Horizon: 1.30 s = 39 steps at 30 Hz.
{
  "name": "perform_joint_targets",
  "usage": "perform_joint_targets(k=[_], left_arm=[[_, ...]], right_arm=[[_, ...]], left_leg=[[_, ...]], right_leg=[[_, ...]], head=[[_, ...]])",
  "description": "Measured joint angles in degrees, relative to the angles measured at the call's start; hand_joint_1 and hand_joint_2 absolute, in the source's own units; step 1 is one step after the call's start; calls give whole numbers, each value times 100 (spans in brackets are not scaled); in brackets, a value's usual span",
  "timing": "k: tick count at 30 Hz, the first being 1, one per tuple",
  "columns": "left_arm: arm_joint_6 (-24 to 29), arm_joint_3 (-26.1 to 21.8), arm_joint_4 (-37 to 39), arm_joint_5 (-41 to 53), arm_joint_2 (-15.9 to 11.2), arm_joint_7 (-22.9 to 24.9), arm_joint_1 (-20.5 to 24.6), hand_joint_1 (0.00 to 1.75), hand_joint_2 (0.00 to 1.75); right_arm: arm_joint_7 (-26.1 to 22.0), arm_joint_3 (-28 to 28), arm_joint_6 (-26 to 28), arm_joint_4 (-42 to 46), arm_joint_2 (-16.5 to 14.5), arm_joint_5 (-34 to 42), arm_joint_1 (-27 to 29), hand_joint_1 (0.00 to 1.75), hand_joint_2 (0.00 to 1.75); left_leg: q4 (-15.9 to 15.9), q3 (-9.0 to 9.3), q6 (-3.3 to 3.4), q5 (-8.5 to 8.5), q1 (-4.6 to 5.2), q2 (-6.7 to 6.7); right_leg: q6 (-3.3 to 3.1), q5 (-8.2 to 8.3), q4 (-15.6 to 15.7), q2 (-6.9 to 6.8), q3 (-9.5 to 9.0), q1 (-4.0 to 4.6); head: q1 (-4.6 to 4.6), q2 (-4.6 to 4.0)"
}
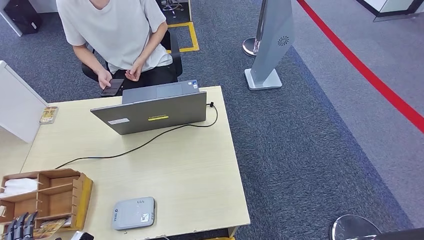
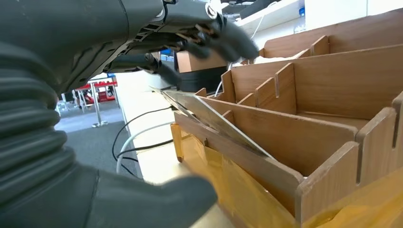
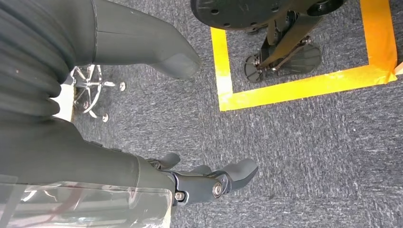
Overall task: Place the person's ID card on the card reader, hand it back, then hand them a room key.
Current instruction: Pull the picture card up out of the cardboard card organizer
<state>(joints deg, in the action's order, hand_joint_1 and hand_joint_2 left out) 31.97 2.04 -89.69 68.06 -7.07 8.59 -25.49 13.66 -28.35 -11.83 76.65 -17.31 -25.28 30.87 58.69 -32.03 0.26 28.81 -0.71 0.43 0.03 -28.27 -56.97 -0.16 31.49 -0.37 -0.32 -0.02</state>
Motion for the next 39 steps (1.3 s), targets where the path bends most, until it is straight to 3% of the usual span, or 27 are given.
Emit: perform_joint_targets(k=[22,29,32,36,39], left_arm=[[465,155,392,-428,-228,-165,190,175,175],[401,281,194,-305,-324,-147,155,175,175],[293,498,-346,-82,-531,0,82,175,175],[-81,1000,-1639,282,-1079,295,120,175,175],[-145,1218,-2378,294,-1416,221,219,175,175]], right_arm=[[-94,-39,-78,-84,0,-118,-55,0,175],[-42,-39,-22,-81,0,-75,-48,0,175],[82,-22,102,-38,0,88,-8,0,175],[240,92,280,86,0,357,85,0,175],[274,170,320,126,0,436,123,0,175]], left_leg=[[0,3,0,0,1,0],[0,6,0,0,-1,0],[1,7,0,0,-1,-2],[1,6,0,-1,-1,-5],[1,9,-1,-1,0,-1]], right_leg=[[0,0,0,0,-4,0],[0,0,0,0,0,0],[0,0,0,-4,6,1],[-1,1,-1,-6,-1,0],[-2,2,-2,-3,-5,0]], head=[[-1,0],[-1,0],[0,0],[1,0],[-2,0]])
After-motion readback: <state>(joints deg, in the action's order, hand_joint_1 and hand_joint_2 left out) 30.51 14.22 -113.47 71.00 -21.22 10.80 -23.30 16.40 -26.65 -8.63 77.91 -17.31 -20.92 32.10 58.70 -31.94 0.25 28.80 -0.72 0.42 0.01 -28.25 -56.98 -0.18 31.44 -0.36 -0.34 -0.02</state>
